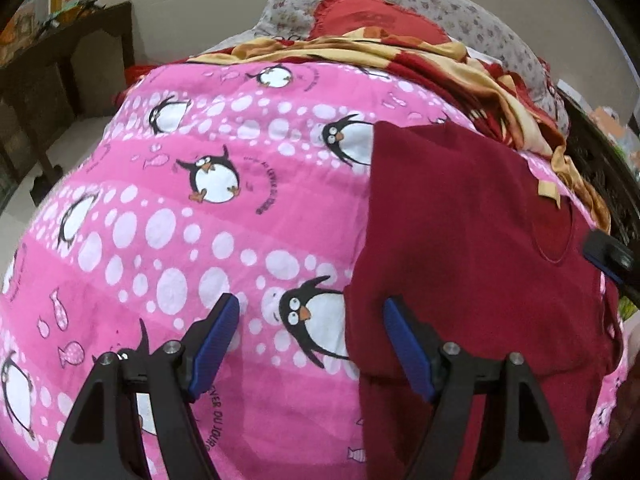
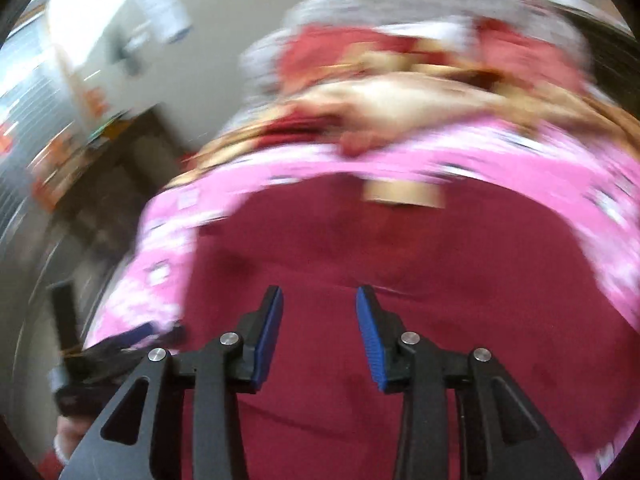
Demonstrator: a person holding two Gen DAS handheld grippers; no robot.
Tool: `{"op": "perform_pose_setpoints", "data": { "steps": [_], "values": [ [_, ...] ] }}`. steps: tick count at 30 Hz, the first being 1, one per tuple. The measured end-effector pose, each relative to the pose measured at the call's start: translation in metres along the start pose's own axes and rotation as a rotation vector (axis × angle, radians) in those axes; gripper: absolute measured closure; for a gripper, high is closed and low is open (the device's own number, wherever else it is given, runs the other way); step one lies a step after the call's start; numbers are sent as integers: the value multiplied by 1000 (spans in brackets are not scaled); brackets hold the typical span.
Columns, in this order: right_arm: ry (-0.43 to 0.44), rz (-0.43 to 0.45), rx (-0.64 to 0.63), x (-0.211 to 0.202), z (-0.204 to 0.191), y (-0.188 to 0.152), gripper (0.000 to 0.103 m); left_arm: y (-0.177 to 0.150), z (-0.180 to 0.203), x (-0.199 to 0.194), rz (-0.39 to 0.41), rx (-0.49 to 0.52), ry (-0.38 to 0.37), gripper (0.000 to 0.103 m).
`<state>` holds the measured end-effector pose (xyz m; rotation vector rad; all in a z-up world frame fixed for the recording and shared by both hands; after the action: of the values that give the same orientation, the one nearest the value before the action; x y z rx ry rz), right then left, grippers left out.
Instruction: Fold small clothes
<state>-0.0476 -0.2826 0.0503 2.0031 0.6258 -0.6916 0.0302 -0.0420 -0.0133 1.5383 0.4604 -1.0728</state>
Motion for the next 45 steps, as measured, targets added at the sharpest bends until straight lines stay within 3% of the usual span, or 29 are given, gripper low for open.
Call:
{"op": "perform_pose_setpoints", "data": {
  "steps": [2, 4, 9, 14, 17, 22, 27, 31, 38, 41, 45],
  "values": [
    [36, -51, -93, 34, -36, 3, 60, 0, -2, 0, 0, -12, -7, 23],
    [36, -87, -149, 64, -60, 0, 72, -1, -3, 1, 1, -14, -9, 23],
    [18, -174, -135, 134, -81, -4, 73, 0, -4, 2, 7, -11, -2, 23],
    [4, -141, -178, 154, -94, 3, 74, 4, -8, 3, -1, -26, -14, 23],
    [28, -146, -156, 138, -88, 4, 73, 9, -10, -3, 18, -24, 4, 23],
    [-16, -109, -138, 83, -53, -9, 72, 20, -8, -8, 52, -38, -17, 23],
    [-184, -59, -139, 33, 2, -35, 72, 24, 13, -2, 51, 5, -33, 23],
    [-302, -81, -121, 19, 47, -54, 72, 16, 27, 19, -9, 75, -1, 22],
    [-263, -26, 6, -28, 78, -52, 71, 18, 33, 4, 14, 96, 30, 22],
    [-306, 32, 24, -42, 90, -42, 68, 19, 46, -5, 25, 109, 8, 22],
    [-362, 36, 64, -41, 110, -36, 68, 21, 66, -9, 30, 148, 3, 22]
  ]
}}
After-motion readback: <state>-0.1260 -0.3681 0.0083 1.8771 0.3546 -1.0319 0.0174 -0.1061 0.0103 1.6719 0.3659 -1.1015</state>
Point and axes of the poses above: each gripper's, at about its wrist camera, not at the fingertips, and x roughly the way its jaws point, z to its right, y to its top, the point moved 5 cm from there along x, roughly the way its jaws point, and after that the axes turned 10 degrees about x, right-handed, at the moved point
